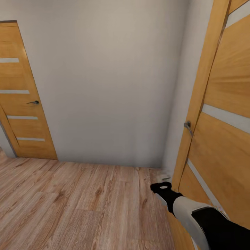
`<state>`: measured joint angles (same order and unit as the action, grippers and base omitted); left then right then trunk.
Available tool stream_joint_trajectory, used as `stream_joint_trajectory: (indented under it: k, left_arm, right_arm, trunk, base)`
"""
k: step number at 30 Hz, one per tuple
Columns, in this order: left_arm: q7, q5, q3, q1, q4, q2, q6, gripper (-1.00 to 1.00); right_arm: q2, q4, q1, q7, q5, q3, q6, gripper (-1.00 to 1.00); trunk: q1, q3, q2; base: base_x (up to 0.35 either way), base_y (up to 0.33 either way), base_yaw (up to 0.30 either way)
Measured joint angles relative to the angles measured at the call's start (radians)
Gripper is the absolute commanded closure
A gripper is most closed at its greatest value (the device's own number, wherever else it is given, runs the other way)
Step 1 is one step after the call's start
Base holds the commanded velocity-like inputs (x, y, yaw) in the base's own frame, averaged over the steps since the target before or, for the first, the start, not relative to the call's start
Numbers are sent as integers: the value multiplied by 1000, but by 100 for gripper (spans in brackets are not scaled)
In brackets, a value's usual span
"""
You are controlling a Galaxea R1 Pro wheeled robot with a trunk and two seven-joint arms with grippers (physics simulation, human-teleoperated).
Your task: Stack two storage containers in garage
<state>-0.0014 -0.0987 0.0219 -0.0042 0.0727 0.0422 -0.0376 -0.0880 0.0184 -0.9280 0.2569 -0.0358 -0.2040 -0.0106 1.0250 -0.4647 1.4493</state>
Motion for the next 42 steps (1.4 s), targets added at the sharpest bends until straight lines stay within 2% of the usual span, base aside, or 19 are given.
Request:
stream_joint_trajectory:
  k: [1,2,3,4,5,7,12,18,20,22,27,31,42]
  left_arm:
    - [0,0,0,0,0,0,0,-100]
    - [0,0,0,0,0,0,0,-100]
    - [0,0,0,0,0,0,0,-100]
    - [0,0,0,0,0,0,0,-100]
    - [0,0,0,0,0,1,0,-100]
    - [0,0,0,0,0,1,0,-100]
    - [0,0,0,0,0,0,0,-100]
    - [0,-1,1,0,-1,-1,0,-100]
    - [0,-2,1,0,-1,-1,-1,-100]
    - [0,-2,1,0,-1,-1,-1,-100]
    - [0,-3,1,0,-2,-1,-1,-100]
    - [0,-5,1,0,-2,-1,-1,-100]
    - [0,-5,1,0,-2,-1,-1,-100]
  right_arm:
    - [-1,3,25,-1,1,-1,2,-100]
    - [-1,5,74,-2,5,-3,6,-100]
    - [2,9,166,-4,8,-6,9,-100]
    - [6,11,232,-6,8,-5,10,-100]
    - [9,10,232,-7,10,-8,11,-100]
    - [20,11,288,-13,11,-8,13,-100]
    - [52,11,480,-26,12,-10,15,-100]
    - [93,12,645,-33,10,-11,41,-100]
    - [104,12,716,-57,10,-12,65,-100]
    - [108,12,759,-90,11,-12,81,-100]
    - [111,12,807,-179,12,-13,105,-100]
    - [129,12,823,-245,12,-13,135,-100]
    - [140,12,830,-278,12,-15,148,-100]
  trunk:
    - [0,0,0]
    - [0,0,0]
    - [0,0,0]
    - [0,0,0]
    - [0,0,0]
    - [0,0,0]
    - [0,0,0]
    - [0,0,0]
    - [0,0,0]
    - [0,0,0]
    - [0,0,0]
    - [0,0,0]
    - [0,0,0]
  base:
    - [0,0,0]
    - [0,0,0]
    - [0,0,0]
    - [0,0,0]
    - [0,0,0]
    - [0,0,0]
    - [0,0,0]
    - [0,0,0]
    - [0,0,0]
    - [0,0,0]
    - [0,0,0]
    - [0,0,0]
    - [0,0,0]
